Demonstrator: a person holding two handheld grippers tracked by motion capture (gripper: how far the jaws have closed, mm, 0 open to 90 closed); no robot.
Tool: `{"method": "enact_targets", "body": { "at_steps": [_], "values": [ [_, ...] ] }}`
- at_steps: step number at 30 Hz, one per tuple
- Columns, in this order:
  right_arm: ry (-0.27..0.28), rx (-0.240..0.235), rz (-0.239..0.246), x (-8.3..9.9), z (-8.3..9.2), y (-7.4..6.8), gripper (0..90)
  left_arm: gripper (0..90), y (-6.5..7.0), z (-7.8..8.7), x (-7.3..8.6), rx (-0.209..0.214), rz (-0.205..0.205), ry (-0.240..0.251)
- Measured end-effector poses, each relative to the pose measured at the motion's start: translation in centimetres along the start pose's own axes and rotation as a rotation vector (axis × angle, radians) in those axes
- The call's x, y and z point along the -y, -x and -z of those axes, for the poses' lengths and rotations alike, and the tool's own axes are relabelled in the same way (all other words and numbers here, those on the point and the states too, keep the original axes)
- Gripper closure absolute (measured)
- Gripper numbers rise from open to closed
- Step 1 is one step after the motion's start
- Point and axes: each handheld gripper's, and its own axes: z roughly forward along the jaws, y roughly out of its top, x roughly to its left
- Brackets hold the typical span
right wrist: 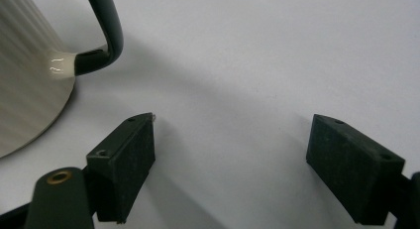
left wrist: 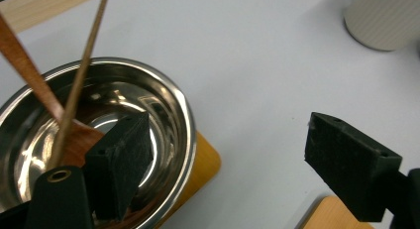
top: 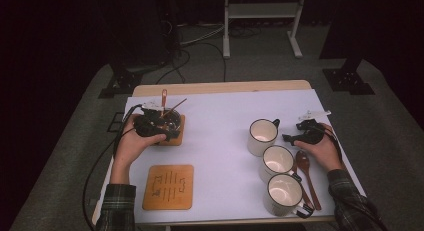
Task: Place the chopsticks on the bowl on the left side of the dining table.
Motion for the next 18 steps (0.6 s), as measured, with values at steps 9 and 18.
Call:
{"method": "enact_targets", "body": {
  "at_steps": [9, 18],
  "values": [
    [0.0, 0.0, 0.0, 0.0, 0.0, 0.0, 17.2, 15.7, 2.8, -1.2, -0.4, 0.041, -0.044, -0.026],
    [0.0, -0.001, 0.0, 0.0, 0.0, 0.0, 17.2, 9.6, 4.6, -2.2, -0.2, 0.061, -0.064, -0.043]
  ]
}}
